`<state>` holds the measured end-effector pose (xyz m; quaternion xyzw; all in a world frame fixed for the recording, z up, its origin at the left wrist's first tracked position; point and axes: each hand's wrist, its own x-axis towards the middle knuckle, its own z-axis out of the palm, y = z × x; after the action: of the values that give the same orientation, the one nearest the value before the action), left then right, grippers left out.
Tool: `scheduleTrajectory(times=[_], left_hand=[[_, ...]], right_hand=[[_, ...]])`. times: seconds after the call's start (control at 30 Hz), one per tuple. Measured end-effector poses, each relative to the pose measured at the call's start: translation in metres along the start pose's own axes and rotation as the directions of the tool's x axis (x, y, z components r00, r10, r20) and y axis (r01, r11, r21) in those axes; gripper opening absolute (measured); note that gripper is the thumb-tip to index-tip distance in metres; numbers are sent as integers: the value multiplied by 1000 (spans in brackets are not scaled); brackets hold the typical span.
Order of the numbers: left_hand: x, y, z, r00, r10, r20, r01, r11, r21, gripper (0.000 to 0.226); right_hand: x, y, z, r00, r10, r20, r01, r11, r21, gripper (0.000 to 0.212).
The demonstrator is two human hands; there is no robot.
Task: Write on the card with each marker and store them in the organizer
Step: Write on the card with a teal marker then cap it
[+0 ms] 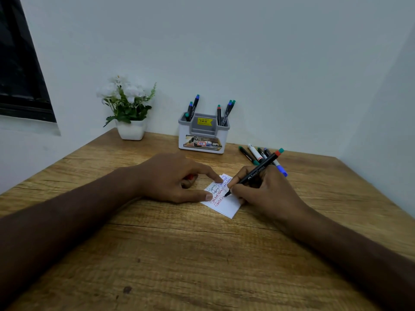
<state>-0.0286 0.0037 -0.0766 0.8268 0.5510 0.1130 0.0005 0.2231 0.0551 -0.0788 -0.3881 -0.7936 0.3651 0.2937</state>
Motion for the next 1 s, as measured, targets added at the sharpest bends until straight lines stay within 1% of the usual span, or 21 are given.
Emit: scheduleTrajectory(times=[0.43,0.5,0.57,0.7,0.83,0.9,0.93,1.0], left_hand=[[0,1,-2,1000,-4,23,4,1000,-4,51],[0,1,-1,1000,-5,26,5,1000,-7,52],[0,0,-1,1000,-6,24,6,1000,-9,51],[0,0,-1,1000,1,22,-1,1000,-18,51],[0,1,-1,1000,7,23,-6,1000,-11,51],[0,1,-2,999,4,32,-4,1000,-6,50],[0,1,-2,1000,1,31,-1,1000,-4,50],[0,1,-2,1000,-4,25,5,1000,-7,50]], right_hand=[[-2,-3,1,999,39,-37,-38,999,7,9],[-1,-4,1,998,54,-43,-53,998,27,12],[-1,-4,0,998,52,-40,-51,998,24,14],[-1,-3,1,998,52,-39,-51,998,24,14],[-3,-5,0,997,31,-71,-32,999,-13,18],[-3,-3,0,997,33,-69,-35,999,-21,16],[-3,-3,0,998,42,-54,-43,999,-14,14],[-1,0,-1,997,55,-45,-51,996,75,10]])
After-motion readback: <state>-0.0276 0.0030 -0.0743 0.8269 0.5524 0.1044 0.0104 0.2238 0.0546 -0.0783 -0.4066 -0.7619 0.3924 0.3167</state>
